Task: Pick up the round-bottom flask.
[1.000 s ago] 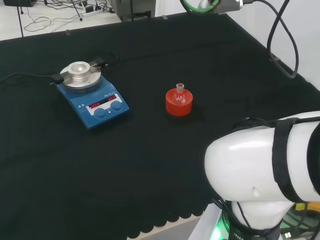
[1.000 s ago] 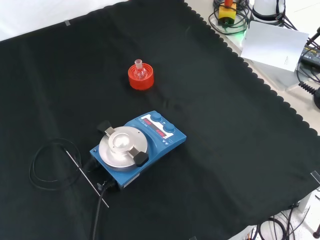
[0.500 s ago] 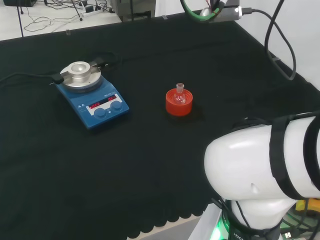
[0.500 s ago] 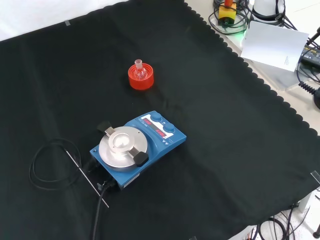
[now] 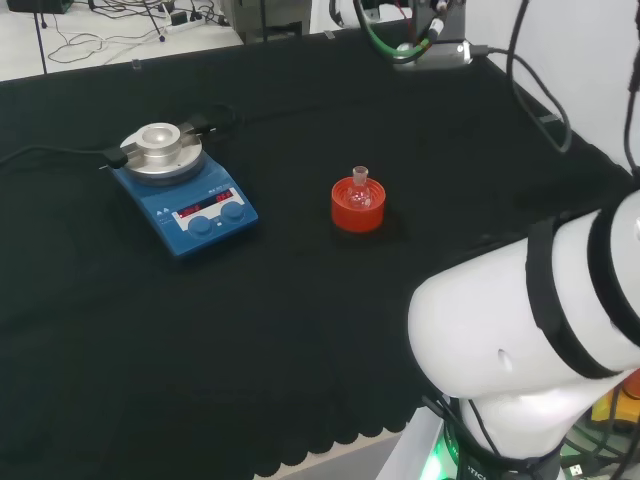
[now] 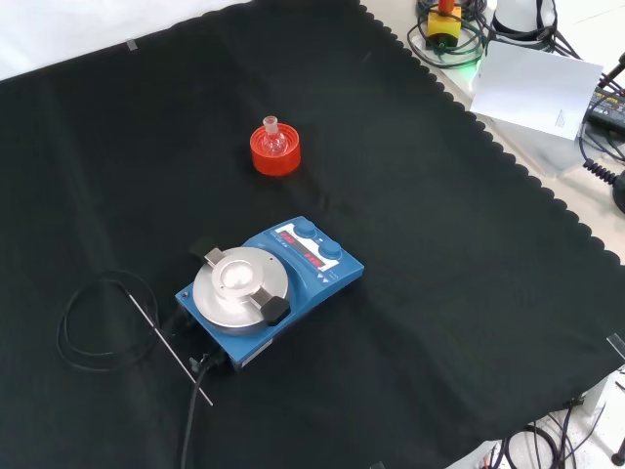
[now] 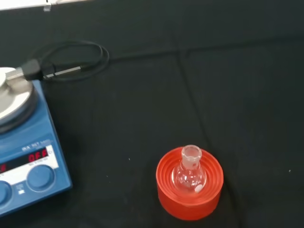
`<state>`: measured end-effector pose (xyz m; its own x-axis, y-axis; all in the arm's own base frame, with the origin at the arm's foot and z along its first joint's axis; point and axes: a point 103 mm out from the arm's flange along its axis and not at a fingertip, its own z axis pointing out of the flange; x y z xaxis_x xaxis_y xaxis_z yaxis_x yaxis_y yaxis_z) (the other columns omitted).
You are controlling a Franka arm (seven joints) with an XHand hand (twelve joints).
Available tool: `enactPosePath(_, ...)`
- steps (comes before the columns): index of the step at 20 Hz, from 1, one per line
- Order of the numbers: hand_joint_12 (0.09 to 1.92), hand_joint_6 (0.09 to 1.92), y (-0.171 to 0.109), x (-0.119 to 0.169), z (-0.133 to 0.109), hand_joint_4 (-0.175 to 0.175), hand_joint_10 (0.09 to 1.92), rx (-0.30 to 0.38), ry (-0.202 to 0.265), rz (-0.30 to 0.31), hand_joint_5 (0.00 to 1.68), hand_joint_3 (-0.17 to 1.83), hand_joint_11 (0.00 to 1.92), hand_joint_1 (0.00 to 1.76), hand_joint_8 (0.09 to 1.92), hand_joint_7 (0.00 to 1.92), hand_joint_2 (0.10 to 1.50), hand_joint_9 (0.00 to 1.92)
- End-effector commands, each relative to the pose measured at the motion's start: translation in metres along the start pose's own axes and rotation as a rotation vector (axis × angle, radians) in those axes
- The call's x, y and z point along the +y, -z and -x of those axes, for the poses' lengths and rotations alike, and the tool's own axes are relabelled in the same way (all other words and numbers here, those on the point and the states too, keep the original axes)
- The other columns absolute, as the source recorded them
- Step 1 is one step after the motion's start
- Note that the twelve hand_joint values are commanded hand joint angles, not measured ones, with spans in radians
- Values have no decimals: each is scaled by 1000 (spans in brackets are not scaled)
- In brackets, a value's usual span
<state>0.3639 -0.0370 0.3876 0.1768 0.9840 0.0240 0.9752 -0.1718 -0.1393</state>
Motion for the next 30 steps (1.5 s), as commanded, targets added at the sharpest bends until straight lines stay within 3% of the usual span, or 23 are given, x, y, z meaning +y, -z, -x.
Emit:
enactPosePath(1, 1340, 243, -59, 72, 18, -11, 671, 55, -17, 13, 384, 244, 0, 195, 532, 67, 1281, 211)
enactPosePath(6, 1383, 258, -97, 86, 27, -12, 682, 89, -31, 23, 448, 211, 0, 528, 561, 130, 1132, 292)
enactPosePath(11, 1409, 248, -137, 87, 32, -17, 672, 96, -44, -13, 530, 423, 20, 696, 595, 174, 920, 360)
enactPosePath(19, 1408, 288, -194, 84, 30, -24, 673, 120, -42, -90, 577, 563, 60, 773, 618, 201, 800, 401)
enactPosePath(30, 1408, 370, -232, 90, 31, -15, 671, 111, -55, -118, 613, 598, 75, 830, 628, 218, 703, 428)
